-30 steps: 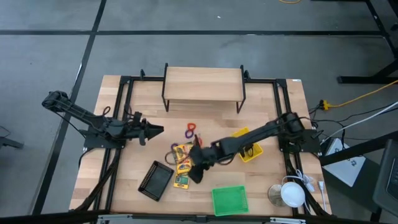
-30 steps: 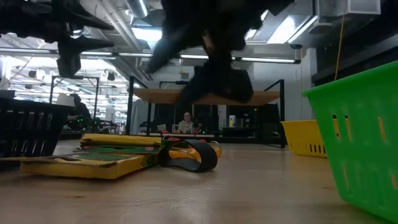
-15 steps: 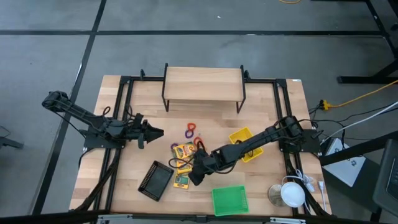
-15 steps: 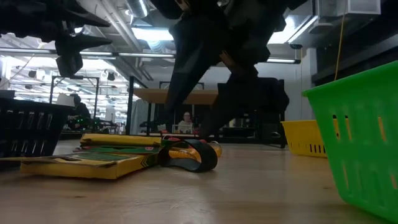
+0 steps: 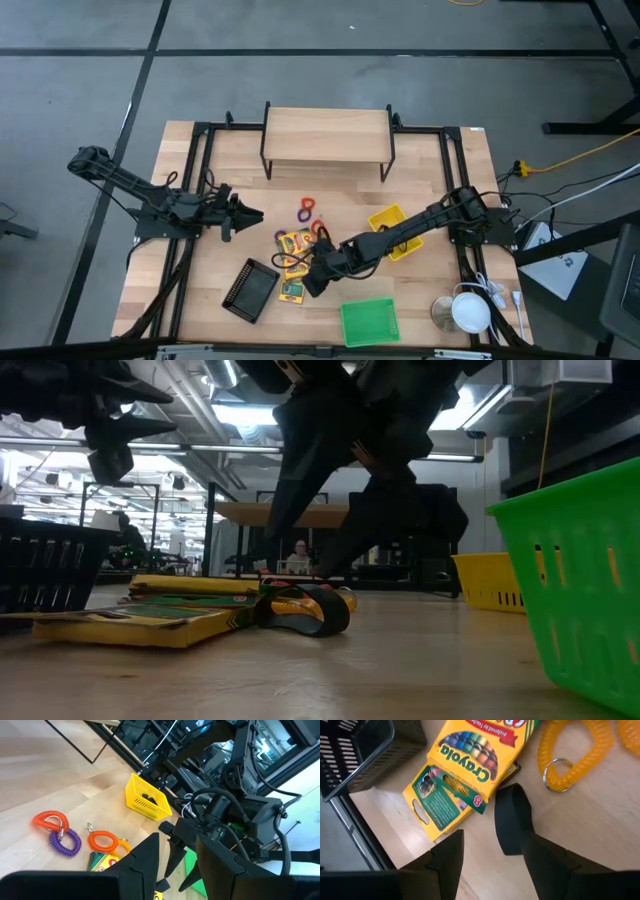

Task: Pick & Place Office Desk Supplies
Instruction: Put the black rubber band into the yellow basket

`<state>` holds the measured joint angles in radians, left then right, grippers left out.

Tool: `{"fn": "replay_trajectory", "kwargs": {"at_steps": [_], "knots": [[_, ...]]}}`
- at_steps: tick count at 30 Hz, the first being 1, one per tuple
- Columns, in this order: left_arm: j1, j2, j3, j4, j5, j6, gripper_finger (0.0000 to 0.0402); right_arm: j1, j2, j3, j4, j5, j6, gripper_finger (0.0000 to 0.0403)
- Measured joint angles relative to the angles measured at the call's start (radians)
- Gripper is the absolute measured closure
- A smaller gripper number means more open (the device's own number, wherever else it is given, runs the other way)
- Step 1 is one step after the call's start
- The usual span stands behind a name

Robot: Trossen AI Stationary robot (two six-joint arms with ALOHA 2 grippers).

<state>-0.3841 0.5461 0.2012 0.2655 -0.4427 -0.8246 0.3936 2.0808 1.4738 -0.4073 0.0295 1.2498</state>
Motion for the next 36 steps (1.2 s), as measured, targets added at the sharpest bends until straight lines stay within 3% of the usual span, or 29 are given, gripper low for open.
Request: {"fn": "replay_trajectory", "kwargs": {"at_steps": [21, 26, 32, 36], "knots": [[0.0, 0.002, 0.0, -0.032, 0.0, -0.002, 0.0277, 0.001, 0.051, -0.004, 0.029, -0.041, 0.024, 0.0211], [0.0, 0.002, 0.0, -0.031, -0.001, -0.001, 0.0277, -0.005, 0.051, -0.004, 0.026, -0.037, 0.03, 0.0267], [0.0, 0.002, 0.0, -0.031, -0.007, -0.001, 0.0277, -0.015, 0.051, -0.004, 0.016, -0.016, 0.052, 0.0386], [0.0, 0.002, 0.0, -0.031, -0.007, -0.002, 0.0276, -0.027, 0.051, -0.004, 0.014, -0.018, 0.052, 0.0394]]}}
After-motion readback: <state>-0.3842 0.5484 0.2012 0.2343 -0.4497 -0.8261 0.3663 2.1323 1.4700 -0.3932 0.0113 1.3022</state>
